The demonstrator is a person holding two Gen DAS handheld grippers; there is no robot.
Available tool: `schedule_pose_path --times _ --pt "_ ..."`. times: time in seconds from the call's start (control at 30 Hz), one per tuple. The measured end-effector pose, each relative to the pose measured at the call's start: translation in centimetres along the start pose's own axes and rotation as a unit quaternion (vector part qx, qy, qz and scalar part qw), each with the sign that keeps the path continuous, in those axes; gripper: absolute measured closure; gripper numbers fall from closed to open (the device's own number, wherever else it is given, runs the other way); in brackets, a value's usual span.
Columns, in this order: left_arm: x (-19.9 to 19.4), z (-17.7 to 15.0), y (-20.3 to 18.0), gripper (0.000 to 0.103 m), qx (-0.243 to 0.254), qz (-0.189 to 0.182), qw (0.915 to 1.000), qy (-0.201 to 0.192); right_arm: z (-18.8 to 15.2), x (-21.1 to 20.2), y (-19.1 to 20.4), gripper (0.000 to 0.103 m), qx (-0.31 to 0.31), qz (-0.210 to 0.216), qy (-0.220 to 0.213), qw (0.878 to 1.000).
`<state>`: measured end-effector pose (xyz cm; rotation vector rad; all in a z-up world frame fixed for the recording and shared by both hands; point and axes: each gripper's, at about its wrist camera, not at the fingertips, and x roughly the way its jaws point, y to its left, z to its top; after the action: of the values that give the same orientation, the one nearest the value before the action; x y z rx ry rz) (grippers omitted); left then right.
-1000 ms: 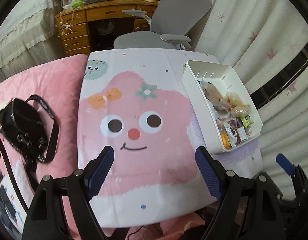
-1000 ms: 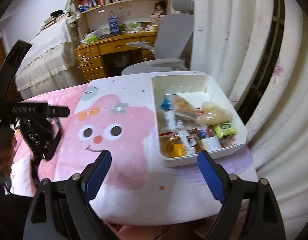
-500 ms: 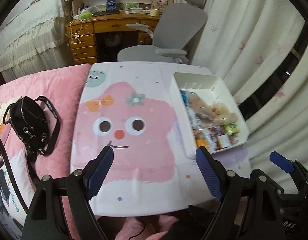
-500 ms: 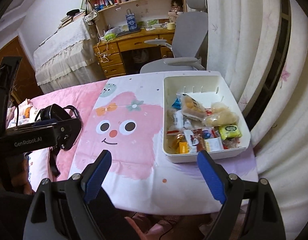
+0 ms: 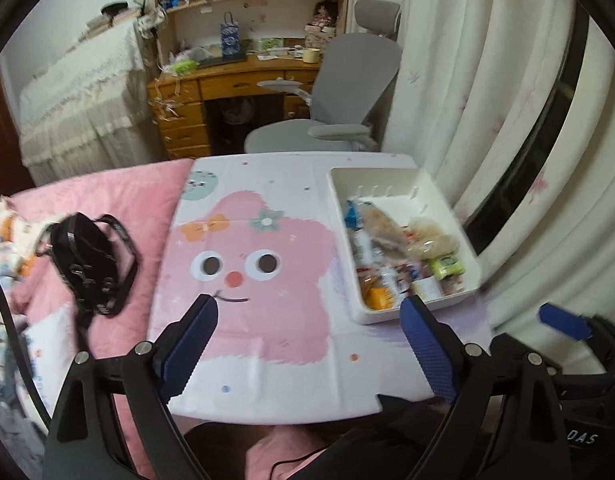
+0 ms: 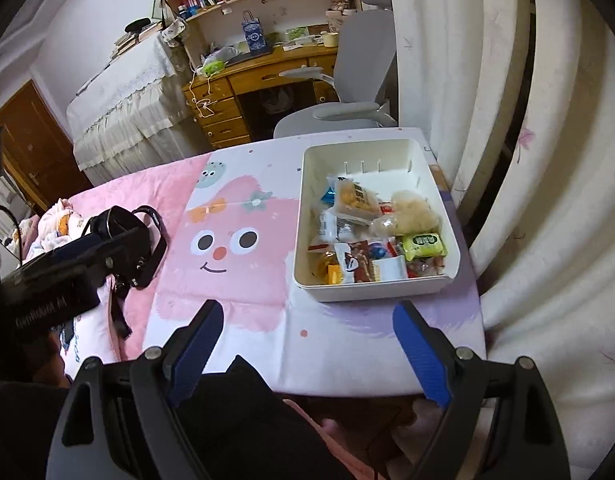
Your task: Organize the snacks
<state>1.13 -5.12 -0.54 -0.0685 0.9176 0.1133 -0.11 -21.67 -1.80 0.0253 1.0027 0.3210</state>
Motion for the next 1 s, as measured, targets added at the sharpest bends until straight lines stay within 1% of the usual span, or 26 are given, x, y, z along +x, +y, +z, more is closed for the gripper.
schedule_pose_path --times 0.13,0.2,0.33,0.37,0.4,0.47,0.5,0.53,0.6,0.7,1.0 --pt "0.0 -0.7 0.3 0.011 -0.03 0.029 0.9991 -0.002 -0.6 0.4 0.2 0.016 -0.011 0.0 0.008 1.0" --pt "0.0 -0.9 0.5 0.009 -0.04 0.044 0.9982 0.0 -0.6 0.3 0.0 0.016 -0.011 -0.002 0.003 1.0" --pt "-0.3 -1.4 0.6 0.008 -0.046 0.055 0.9974 -0.005 -1.0 0.2 0.0 0.016 -0.013 0.002 0.002 1.0" --pt "-0.4 -1.5 0.4 0.007 -0.045 0.059 0.9972 -0.008 -1.0 0.3 0.0 0.016 -0.014 0.005 0.004 1.0" --pt "-0.4 -1.6 0.2 0.003 -0.044 0.06 0.9972 -0.009 -1.1 0.4 0.0 0.016 -0.015 0.007 0.007 1.0" --pt "-0.3 -1.7 -0.1 0.001 -0.04 0.06 0.9974 -0.008 -1.3 0.4 -0.2 0.015 -0.013 0.003 0.006 1.0" --pt "-0.2 -1.8 -0.3 0.001 -0.037 0.06 0.9975 -0.006 -1.4 0.2 -0.4 0.012 -0.009 -0.001 0.004 1.0" --pt "-0.1 -1.8 -0.4 0.001 -0.034 0.061 0.9976 -0.004 -1.4 0.2 -0.5 0.006 -0.006 -0.003 0.003 1.0" --pt "0.0 -1.9 -0.5 0.001 -0.031 0.063 0.9975 -0.002 -1.6 0.2 -0.9 0.0 0.002 -0.007 0.003 1.0" --pt "-0.1 -1.9 -0.5 0.001 -0.029 0.067 0.9973 -0.001 -1.6 0.4 -1.1 0.0 0.011 -0.007 0.003 1.0" --pt "0.0 -1.9 -0.4 0.001 -0.028 0.07 0.9972 0.0 -1.5 0.8 -0.5 0.0 0.006 -0.004 0.005 1.0"
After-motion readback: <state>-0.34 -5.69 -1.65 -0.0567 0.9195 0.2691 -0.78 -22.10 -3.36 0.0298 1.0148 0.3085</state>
